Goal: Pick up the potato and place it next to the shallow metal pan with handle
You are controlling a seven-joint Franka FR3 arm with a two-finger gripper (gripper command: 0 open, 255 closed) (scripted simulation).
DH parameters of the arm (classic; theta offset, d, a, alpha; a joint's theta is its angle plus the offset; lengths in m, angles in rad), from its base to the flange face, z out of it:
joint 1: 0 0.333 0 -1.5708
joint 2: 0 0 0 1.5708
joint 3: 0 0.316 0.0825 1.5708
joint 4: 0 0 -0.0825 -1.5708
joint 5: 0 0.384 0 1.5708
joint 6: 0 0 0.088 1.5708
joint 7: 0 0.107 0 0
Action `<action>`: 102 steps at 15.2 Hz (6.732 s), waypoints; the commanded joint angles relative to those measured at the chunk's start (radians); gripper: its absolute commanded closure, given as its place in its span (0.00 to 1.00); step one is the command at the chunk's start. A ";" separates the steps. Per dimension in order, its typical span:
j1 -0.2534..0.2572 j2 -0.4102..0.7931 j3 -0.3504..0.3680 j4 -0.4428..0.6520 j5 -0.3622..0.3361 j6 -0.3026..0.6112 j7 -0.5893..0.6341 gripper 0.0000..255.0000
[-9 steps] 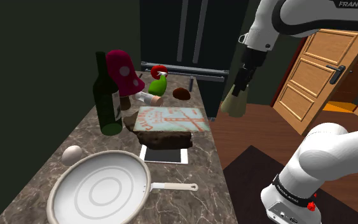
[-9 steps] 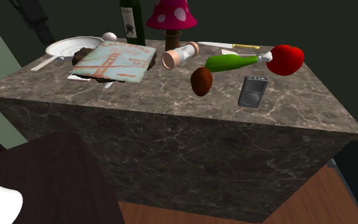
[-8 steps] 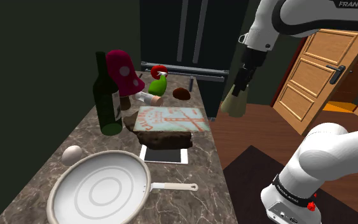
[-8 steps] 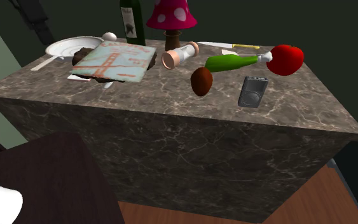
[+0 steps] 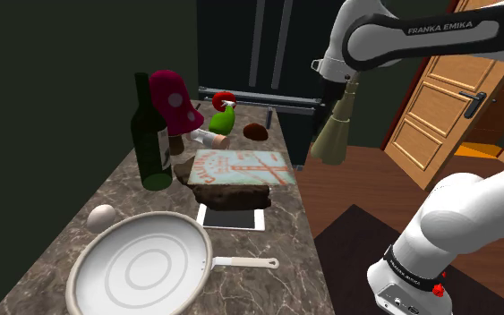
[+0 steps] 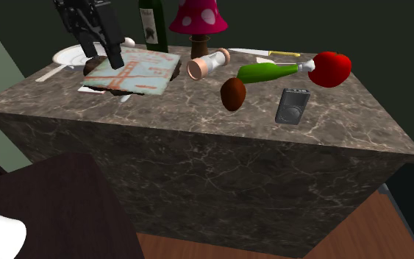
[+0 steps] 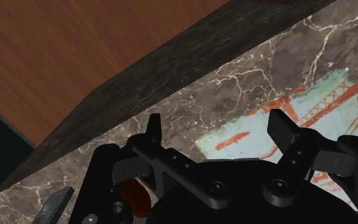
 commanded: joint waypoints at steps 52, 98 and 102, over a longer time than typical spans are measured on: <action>-0.018 0.865 -0.006 0.555 -0.367 0.435 -0.289 1.00; 0.162 0.138 0.198 0.089 -0.239 0.099 -0.060 1.00; 0.210 0.046 0.250 0.030 -0.195 0.050 0.001 1.00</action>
